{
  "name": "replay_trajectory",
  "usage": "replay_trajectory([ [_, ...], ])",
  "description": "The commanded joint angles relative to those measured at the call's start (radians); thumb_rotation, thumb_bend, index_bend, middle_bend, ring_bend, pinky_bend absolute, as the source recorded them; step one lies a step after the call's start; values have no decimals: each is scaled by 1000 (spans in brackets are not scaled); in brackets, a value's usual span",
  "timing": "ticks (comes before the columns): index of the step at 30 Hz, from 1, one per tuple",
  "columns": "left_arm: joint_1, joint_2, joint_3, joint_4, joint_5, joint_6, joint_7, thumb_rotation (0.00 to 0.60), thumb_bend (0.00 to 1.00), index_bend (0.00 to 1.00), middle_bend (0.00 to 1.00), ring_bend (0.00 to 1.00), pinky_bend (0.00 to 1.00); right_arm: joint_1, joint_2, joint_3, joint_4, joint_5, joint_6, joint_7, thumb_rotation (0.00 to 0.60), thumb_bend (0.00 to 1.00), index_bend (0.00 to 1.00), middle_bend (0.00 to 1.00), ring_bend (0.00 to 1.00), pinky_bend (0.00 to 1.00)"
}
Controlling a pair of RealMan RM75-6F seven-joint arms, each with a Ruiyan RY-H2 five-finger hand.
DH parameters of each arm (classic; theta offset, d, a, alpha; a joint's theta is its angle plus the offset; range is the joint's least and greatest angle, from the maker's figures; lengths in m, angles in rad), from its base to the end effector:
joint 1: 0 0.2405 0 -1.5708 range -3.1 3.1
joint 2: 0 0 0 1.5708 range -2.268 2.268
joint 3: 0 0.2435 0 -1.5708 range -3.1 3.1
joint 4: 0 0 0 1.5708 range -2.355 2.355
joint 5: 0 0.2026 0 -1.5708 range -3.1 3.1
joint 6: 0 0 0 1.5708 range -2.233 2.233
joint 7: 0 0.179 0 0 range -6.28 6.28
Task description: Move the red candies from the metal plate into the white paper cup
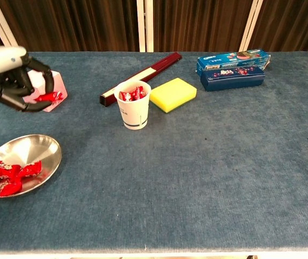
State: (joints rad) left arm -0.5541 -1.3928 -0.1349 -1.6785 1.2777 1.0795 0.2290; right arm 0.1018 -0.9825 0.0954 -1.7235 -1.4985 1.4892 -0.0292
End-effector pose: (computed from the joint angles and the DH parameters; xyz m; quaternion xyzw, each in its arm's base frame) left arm -0.1568 0.3190 0.0231 -0.7089 -0.4071 -0.4086 0.4059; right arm -0.2743 -0.2268 0.1991 0.5995 -0.3504 0.3966 0.6004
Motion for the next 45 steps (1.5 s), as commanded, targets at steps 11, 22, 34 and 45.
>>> replay_trajectory([
  [11,-221,-128,-154,82,-197,-180,33,523,359,569,979,908,878,-6,-3,-1,22,9,0,29,600,16,0,0,0,0],
  [22,-284,-193,-127,149,-297,-198,111,549,203,469,979,908,878,-6,-7,0,42,17,-8,48,600,16,0,0,0,0],
  [34,-183,-91,-60,5,-158,-6,102,519,127,402,979,908,878,-1,-4,2,36,6,-8,43,600,16,0,0,0,0],
  [45,-34,0,109,-83,-60,84,107,507,146,422,979,908,878,10,-4,4,29,-3,-15,33,600,17,0,0,0,0],
])
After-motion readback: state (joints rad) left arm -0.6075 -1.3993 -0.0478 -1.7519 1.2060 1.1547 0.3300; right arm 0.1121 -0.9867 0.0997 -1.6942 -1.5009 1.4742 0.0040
